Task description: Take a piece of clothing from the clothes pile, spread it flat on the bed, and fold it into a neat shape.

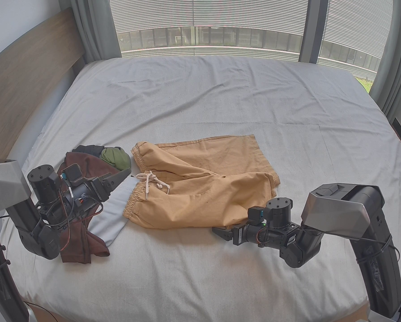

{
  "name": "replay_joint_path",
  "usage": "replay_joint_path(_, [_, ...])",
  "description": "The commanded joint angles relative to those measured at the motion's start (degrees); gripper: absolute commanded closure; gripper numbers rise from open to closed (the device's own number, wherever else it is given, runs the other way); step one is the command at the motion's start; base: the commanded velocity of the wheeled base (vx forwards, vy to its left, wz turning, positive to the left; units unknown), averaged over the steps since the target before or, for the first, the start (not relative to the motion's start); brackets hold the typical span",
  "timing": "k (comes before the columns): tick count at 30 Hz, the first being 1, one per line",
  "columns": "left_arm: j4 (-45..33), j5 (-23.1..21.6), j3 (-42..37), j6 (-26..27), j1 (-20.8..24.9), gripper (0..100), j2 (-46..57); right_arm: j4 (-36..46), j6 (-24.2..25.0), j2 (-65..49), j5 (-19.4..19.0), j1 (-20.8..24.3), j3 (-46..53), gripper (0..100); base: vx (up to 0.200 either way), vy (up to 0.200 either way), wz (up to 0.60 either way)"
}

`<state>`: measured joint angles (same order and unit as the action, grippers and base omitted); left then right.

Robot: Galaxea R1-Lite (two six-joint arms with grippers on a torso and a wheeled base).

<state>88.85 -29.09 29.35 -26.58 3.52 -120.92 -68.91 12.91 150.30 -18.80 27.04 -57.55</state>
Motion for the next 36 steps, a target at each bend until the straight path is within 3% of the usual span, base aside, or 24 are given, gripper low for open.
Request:
replay_joint_path(1, [0.01, -0.01, 0.09, -0.06, -0.01, 0, -0.11, -0.17, 0.01, 1.67, 0.17, -0.06, -0.54, 100, 0.0, 0.0, 0.0])
replay_joint_path(12, [0.1, -0.01, 0.18, -0.06, -0.18, 0, 0.07, -1.14, -0.17, 1.05, 0.34, -0.76, 2.36, 100, 0.0, 0.0, 0.0])
replay_joint_path(18, [0.01, -0.01, 0.18, -0.06, -0.18, 0, 0.68, -3.42, -0.96, -2.99, 0.52, -2.34, 8.68, 100, 0.0, 0.0, 0.0])
replay_joint_path(26, [0.01, -0.01, 0.18, -0.14, -0.18, 0, 1.21, -7.73, -3.68, -11.08, 0.52, -8.23, 22.75, 100, 0.0, 0.0, 0.0])
replay_joint_path(36, [0.01, -0.01, 0.0, -0.14, -0.18, 0, 1.12, -8.25, -6.93, -13.19, 0.52, -14.29, 28.2, 100, 0.0, 0.0, 0.0])
